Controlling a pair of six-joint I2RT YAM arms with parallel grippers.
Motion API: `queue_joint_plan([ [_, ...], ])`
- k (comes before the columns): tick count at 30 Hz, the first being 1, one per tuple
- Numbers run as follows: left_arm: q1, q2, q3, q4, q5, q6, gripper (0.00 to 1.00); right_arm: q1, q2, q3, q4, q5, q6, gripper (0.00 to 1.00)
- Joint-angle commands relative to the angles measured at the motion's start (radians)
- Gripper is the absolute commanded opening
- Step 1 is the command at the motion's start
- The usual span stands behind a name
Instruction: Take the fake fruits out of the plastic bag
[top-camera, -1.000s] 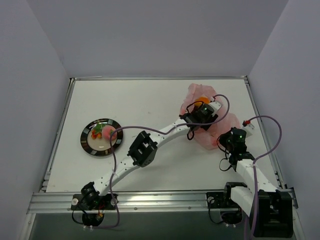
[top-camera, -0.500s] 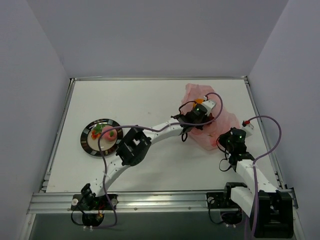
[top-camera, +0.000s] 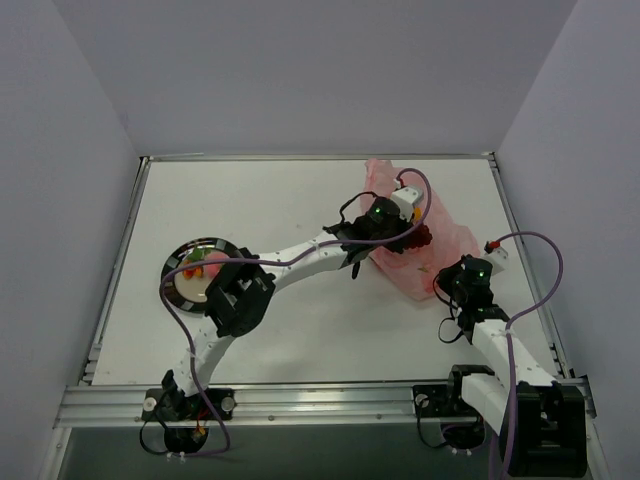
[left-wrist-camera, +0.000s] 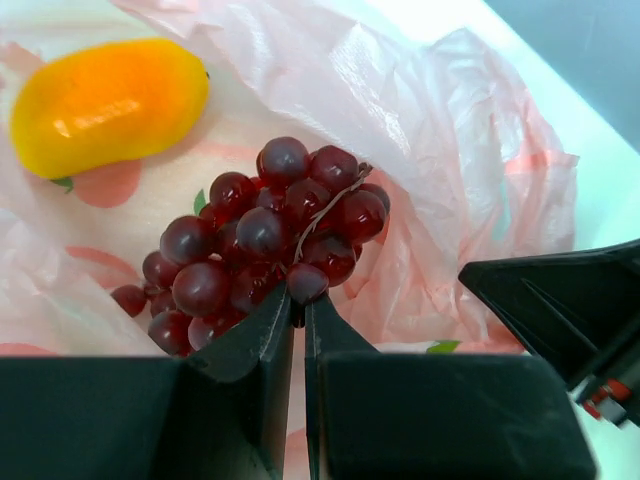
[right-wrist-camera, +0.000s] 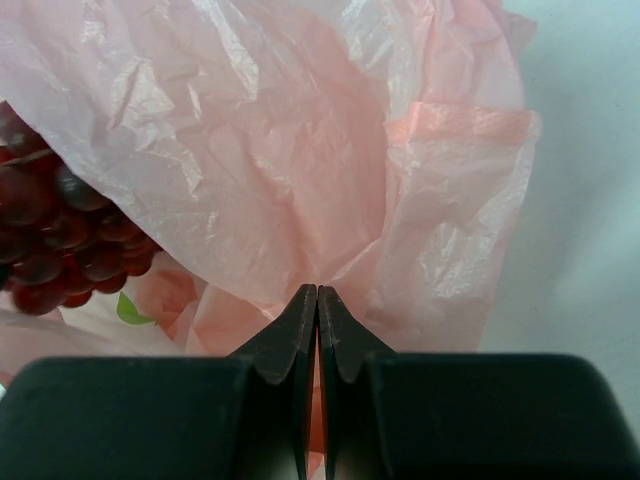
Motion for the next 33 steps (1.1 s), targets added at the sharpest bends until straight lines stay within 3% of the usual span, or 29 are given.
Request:
queue_joint_plan([
  [1, 0.025, -0.152, -0.027, 0.156, 0.005, -0.018, 0.02, 0.004, -0.02, -0.009, 0.019, 0.025, 0.004, 0.0],
  [6, 0.088, -0.17, -0.027, 0.198, 0.108, -0.108, 0.03, 0.003, -0.025, -0.01, 0.019, 0.027, 0.004, 0.0],
  [12, 0.116, -0.209, -0.045, 0.198, 0.104, -0.119, 0.02, 0.003, -0.013, -0.008, 0.019, 0.025, 0.002, 0.0],
  [27, 0.133, -0.133, 0.212, 0.291, 0.283, -0.265, 0.02, 0.006, 0.003, -0.002, 0.024, 0.022, -0.004, 0.0],
  [31, 0.133, -0.168, 0.188, 0.337, 0.314, -0.308, 0.02, 0.006, 0.001, -0.002, 0.022, 0.024, -0.002, 0.0],
  [33, 0.133, -0.219, 0.089, 0.409, 0.297, -0.321, 0.02, 0.006, 0.0, -0.002, 0.022, 0.024, -0.004, 0.0],
])
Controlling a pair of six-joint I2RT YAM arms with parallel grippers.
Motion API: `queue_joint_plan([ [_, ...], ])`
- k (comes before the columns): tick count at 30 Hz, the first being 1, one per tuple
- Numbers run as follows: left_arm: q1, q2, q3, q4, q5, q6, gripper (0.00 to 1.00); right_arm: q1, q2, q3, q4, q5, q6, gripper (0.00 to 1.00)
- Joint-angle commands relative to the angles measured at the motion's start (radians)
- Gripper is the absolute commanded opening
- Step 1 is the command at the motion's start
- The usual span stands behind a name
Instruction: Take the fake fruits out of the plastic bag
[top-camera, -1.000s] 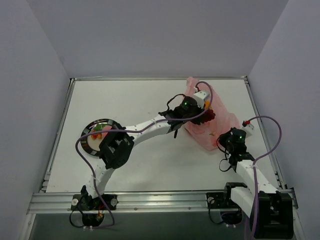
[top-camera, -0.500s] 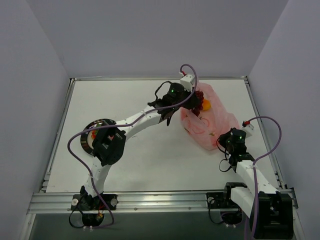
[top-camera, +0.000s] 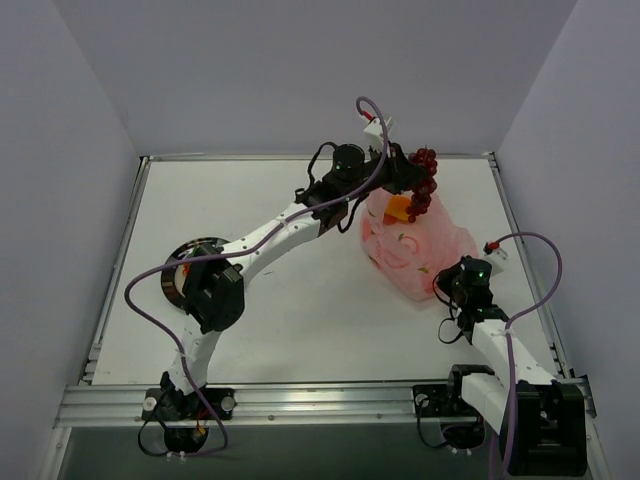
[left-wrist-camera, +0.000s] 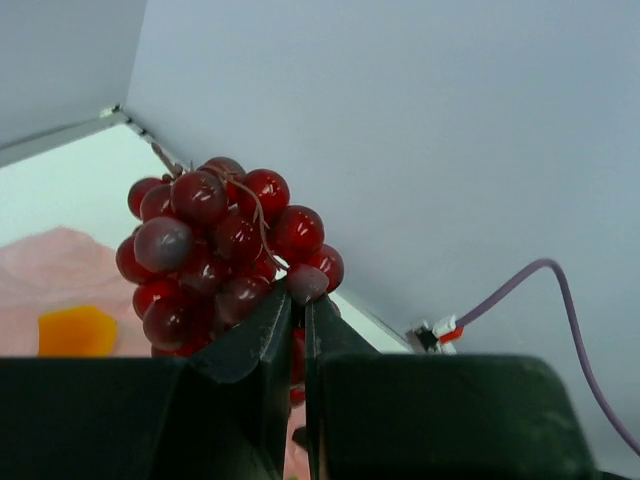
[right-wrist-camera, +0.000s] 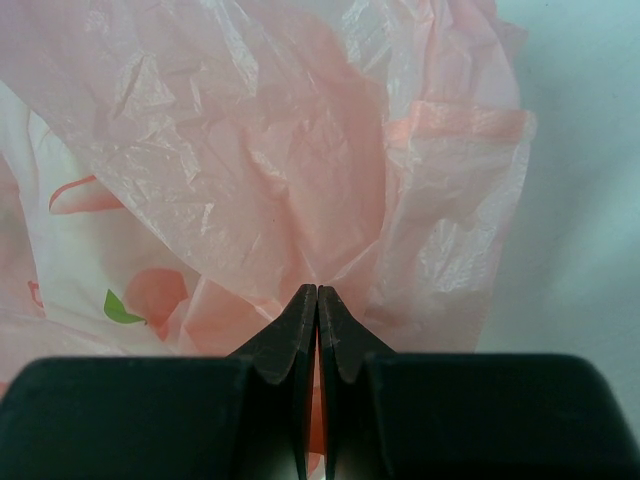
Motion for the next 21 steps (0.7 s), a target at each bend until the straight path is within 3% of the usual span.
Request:
queue_joint_plan([
  [1, 0.0, -0.172, -0.09, 0.147, 0.008, -0.045, 0.02, 0.006, -0.003, 0.005, 0.024, 0.022, -0.004, 0.0],
  [6, 0.011, -0.422, -0.314, 0.075, -0.15, 0.083, 0.02, 0.006, -0.002, 0.005, 0.024, 0.019, -0.006, 0.0],
  [11, 0.08, -0.761, -0.659, -0.014, -0.366, 0.107, 0.02, 0.006, -0.005, 0.005, 0.027, 0.007, -0.007, 0.0],
  [17, 0.264, -1.134, -0.97, -0.321, -0.59, 0.097, 0.02, 0.006, 0.003, 0.007, 0.032, -0.004, -0.013, 0.0],
  [21, 0.35, -1.353, -1.087, -0.573, -0.764, 0.097, 0.02, 0.004, 0.001, 0.005, 0.032, -0.002, -0.013, 0.0],
])
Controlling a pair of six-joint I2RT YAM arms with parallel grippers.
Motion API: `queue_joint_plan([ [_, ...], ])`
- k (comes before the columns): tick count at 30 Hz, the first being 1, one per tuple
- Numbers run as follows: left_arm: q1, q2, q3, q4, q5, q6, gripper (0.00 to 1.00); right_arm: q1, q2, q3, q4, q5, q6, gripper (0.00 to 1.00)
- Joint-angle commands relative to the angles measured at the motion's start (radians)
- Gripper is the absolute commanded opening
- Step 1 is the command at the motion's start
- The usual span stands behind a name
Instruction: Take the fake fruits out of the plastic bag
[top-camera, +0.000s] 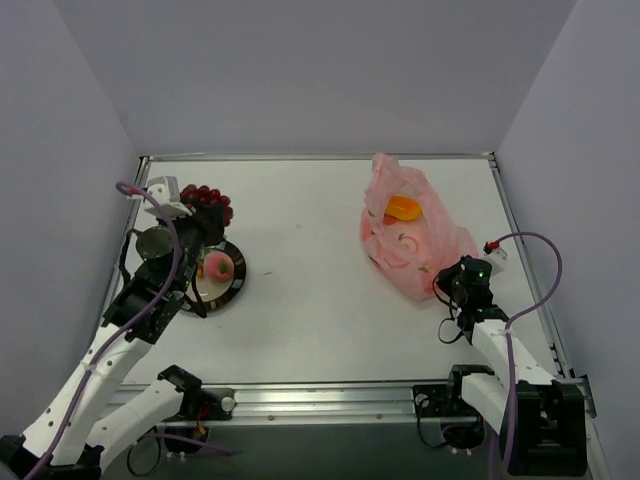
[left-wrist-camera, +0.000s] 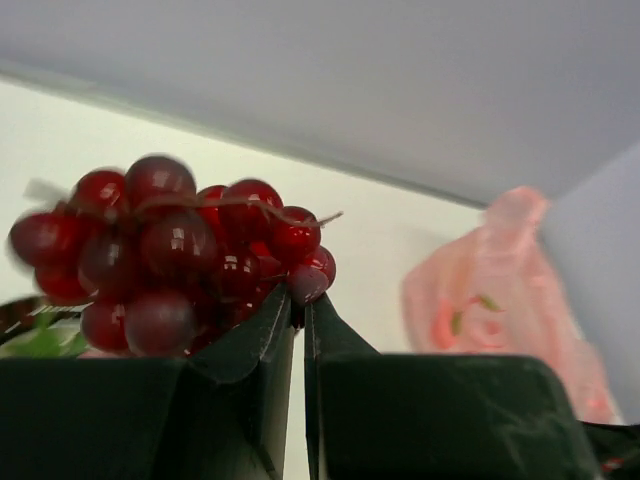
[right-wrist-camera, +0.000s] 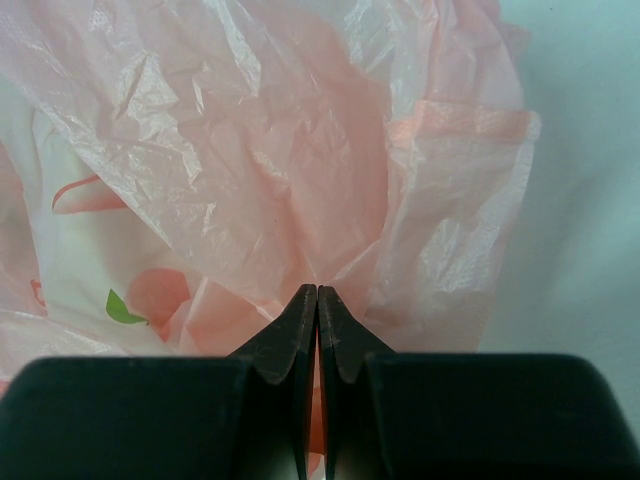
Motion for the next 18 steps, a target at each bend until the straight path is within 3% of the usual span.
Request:
queue_joint_plan([
  [1, 0.041, -0.106, -0.059, -0.279, -0.205, 0.008, 0.02, 0.006, 0.001, 0.005, 0.024, 0.001, -0.011, 0.0],
  [6, 0.11, -0.14, -0.127, -0.399, -0.36, -0.105, 0.02, 0.01, 0.019, 0.01, 0.032, 0.004, -0.012, 0.0],
  [18, 0.167, -0.098, -0.214, -0.448, -0.442, -0.26, 0.02, 0.046, 0.026, 0.016, 0.03, 0.024, -0.017, 0.0],
])
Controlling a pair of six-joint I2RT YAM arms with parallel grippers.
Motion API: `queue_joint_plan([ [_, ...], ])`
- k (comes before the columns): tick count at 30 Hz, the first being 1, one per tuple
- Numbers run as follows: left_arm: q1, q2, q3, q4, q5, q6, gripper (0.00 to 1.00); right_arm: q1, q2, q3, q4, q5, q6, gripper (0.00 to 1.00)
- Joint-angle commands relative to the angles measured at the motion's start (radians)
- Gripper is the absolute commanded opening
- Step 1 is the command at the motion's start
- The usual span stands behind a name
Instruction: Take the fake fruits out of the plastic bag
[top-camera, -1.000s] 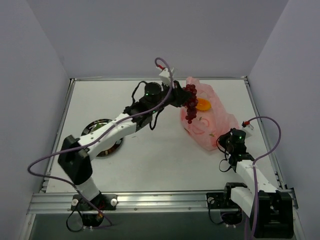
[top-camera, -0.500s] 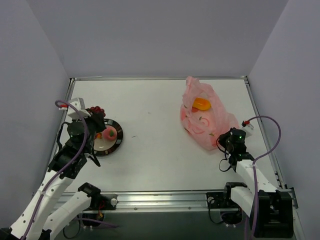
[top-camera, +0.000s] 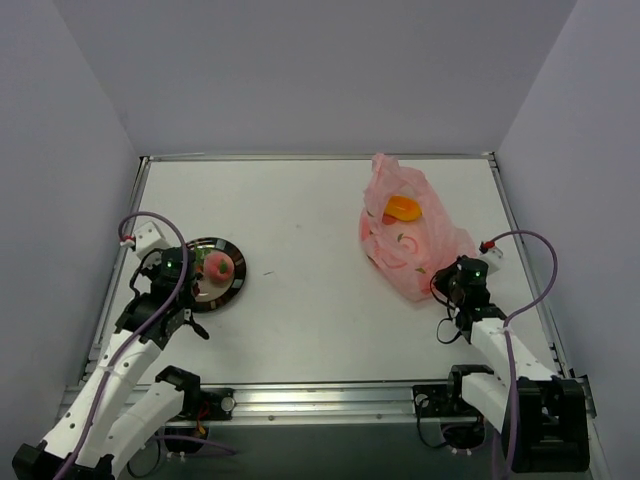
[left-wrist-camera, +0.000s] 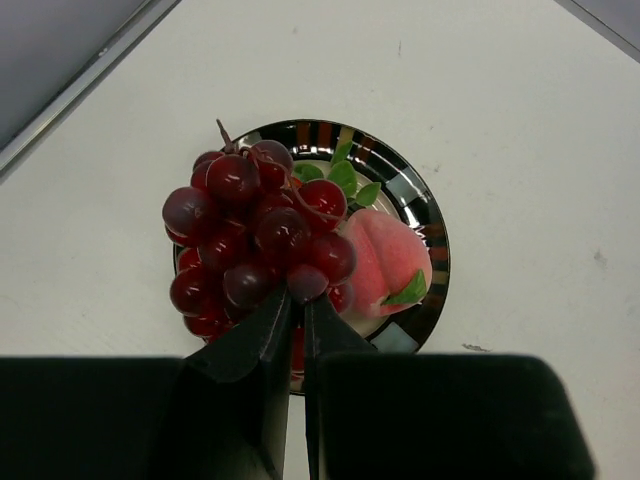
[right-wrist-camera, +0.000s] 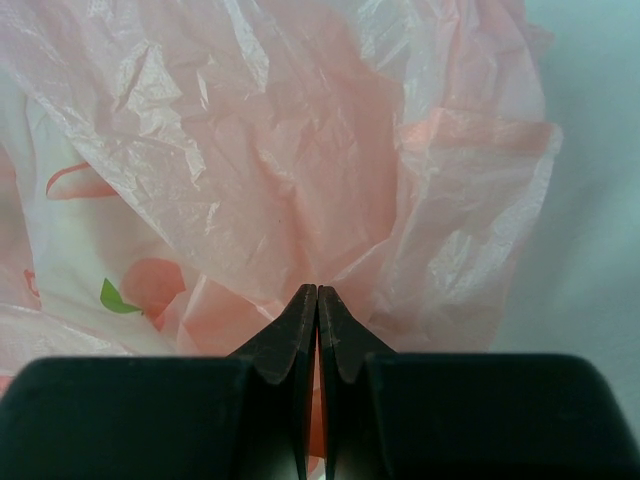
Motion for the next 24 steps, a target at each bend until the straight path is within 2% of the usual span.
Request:
queue_joint_plan([
  [1, 0.008, -0.007, 0.009, -0.02, -0.071, -0.087, 0.02, 0.029, 0.005, 0.018, 0.023, 0.023, -0.012, 0.0],
  [4, 0.008, -0.027, -0.009, -0.045, -0.125, -0.094, 0.02, 0.041, 0.015, 0.022, 0.024, 0.032, -0.016, 0.0],
  [7, 0.009, -0.009, -0.028, -0.027, -0.113, -0.098, 0.02, 0.053, 0.022, 0.027, 0.023, 0.044, -0.016, 0.0],
  [19, 0.028, 0.2, -0.046, 0.115, -0.169, -0.107, 0.02, 0.061, 0.025, 0.03, 0.016, 0.053, -0.016, 0.0],
  [24, 0.044, 0.303, -0.025, 0.168, -0.151, -0.108, 0.04, 0.064, 0.027, 0.031, 0.015, 0.059, -0.016, 0.0],
])
